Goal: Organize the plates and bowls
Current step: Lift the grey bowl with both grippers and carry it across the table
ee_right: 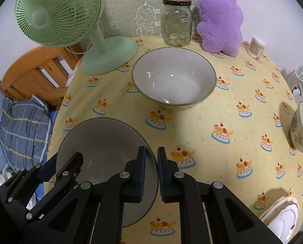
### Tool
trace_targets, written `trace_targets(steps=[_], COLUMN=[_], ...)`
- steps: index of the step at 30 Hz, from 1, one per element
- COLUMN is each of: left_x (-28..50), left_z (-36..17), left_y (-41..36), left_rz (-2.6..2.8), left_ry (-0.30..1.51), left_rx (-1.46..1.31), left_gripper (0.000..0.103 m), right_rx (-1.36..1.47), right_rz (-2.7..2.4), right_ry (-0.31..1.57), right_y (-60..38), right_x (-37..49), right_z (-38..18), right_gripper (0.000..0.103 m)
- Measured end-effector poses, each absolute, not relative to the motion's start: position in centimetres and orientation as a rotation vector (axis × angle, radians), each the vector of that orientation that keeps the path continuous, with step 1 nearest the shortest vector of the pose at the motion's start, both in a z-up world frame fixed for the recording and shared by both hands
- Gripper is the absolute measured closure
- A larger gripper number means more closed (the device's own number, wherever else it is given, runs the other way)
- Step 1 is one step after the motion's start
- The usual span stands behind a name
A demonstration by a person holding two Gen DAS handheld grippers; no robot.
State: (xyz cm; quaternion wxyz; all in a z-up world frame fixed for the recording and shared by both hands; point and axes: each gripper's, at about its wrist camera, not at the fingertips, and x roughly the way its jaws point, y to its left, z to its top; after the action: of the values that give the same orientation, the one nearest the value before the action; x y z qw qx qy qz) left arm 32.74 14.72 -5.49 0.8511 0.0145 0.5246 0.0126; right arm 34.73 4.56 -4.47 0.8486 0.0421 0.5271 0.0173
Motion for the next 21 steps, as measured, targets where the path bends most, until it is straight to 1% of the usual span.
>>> trace_targets(steps=[7,21], left_x=[30.7,25.3], left_z=[-4.7,-2.7], left_y=[13.4,11.2], left_rz=[-0.009,-0.034], left_ry=[1.099,1.077], left_rx=[0.038,0.056], left_gripper=[0.082,0.082], right_rx=[0.093,0.105], right_rz=[-0.010,-0.041], right_ry=[1.129,1.100], right_y=[3.3,1.2], right_x=[32.5,26.4], right_z=[-3.5,-1.3], right_gripper=[0.088,0.088])
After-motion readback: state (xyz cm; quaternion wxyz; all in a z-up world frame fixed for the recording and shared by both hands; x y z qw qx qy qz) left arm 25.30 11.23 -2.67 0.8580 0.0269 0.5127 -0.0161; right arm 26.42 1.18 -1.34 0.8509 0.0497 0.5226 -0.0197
